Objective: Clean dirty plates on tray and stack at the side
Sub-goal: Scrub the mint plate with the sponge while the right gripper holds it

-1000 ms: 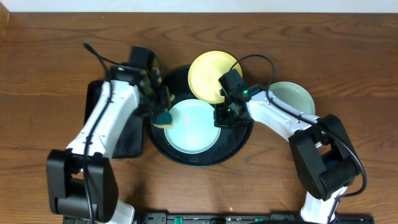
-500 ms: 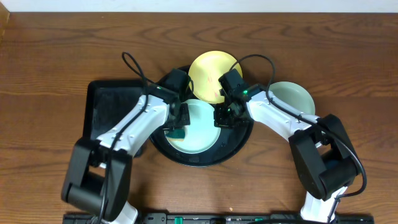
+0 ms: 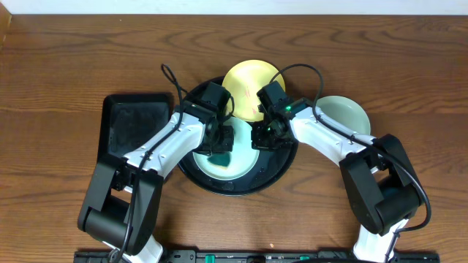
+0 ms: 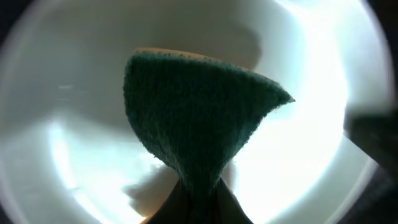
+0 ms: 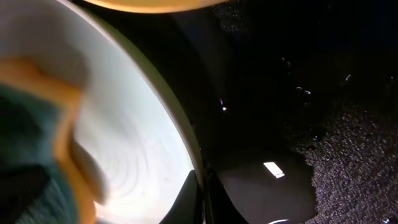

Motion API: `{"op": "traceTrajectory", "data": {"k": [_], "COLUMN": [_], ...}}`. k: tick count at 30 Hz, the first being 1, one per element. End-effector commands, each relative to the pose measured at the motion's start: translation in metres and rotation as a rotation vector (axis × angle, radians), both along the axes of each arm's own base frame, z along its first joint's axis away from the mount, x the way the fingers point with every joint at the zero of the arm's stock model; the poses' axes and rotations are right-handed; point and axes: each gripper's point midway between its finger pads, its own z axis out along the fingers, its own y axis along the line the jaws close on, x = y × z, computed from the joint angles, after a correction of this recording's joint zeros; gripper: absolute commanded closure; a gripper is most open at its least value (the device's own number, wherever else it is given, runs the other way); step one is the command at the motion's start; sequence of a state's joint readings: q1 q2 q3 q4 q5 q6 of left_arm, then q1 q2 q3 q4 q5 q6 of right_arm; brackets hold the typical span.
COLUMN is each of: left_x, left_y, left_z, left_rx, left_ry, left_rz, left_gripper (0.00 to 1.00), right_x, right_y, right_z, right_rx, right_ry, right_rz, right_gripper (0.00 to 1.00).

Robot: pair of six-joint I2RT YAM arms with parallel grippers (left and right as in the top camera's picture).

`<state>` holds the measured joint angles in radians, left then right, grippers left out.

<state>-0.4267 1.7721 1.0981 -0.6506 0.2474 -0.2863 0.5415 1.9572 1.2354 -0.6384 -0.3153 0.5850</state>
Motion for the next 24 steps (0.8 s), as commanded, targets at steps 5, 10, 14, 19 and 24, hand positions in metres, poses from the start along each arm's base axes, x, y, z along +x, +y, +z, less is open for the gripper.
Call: {"op": "traceTrajectory", "data": {"k": [5, 10, 14, 19, 24], "left_x": [0.012, 0.027, 0.024, 0.007, -0.013], "left_y": [0.012, 0.077, 0.076, 0.037, -0.005], "left_z": [-0.007, -0.003, -0.003, -0.01, -0.007], "left_rx": [0.08, 0.386, 0.388, 0.225, 0.042], "left_ry": [-0.057, -0.159, -0.15, -0.048, 0.002], "left_rz": [0.016, 0.411, 0.426, 0.173, -0.143], "left_gripper": [0.93, 0.93, 0.93, 0.93, 0.93], "right_x": [0.003, 0.003, 0.003, 0.003, 0.004], "right_y": [-0.001, -0.001, -0.001, -0.001, -0.001], "right_z": [-0.008, -0.008, -0.008, -0.008, -0.007], "right_rx": [-0.014, -0.014, -0.014, -0.014, -0.01], "right_ry": [0.013, 0.013, 0.013, 0.013, 0.009], "right_rz": [-0.017, -0.017, -0.017, -0.017, -0.017], "right_gripper": [0.99, 0.99, 0.99, 0.99, 0.99]}}
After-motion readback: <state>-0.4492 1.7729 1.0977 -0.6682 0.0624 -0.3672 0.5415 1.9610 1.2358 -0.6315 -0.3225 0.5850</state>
